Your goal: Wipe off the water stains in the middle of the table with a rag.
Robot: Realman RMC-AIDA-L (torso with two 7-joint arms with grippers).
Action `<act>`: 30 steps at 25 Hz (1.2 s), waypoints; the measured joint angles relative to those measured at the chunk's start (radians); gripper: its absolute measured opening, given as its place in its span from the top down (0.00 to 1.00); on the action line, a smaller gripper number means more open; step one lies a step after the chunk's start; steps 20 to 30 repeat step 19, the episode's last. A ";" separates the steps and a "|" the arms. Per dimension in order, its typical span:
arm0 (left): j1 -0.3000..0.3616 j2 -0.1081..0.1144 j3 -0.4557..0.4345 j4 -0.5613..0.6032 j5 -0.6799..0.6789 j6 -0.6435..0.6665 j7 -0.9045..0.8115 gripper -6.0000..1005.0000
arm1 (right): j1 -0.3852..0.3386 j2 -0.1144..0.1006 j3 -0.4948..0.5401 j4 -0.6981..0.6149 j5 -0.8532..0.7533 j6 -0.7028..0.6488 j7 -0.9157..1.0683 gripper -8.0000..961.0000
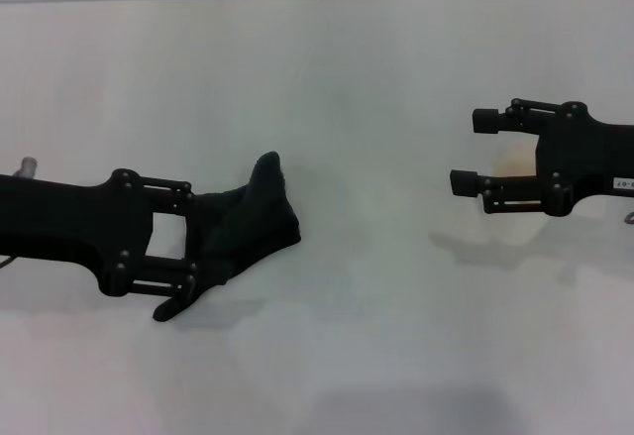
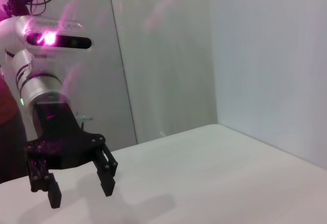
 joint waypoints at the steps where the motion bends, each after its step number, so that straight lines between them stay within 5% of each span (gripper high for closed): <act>1: 0.000 0.000 0.001 0.000 0.000 -0.001 0.000 0.34 | -0.001 0.000 0.003 0.000 -0.001 -0.003 0.000 0.13; 30: -0.010 -0.007 0.002 0.001 0.015 -0.025 0.006 0.34 | 0.005 0.000 0.013 -0.001 -0.044 -0.024 0.011 0.13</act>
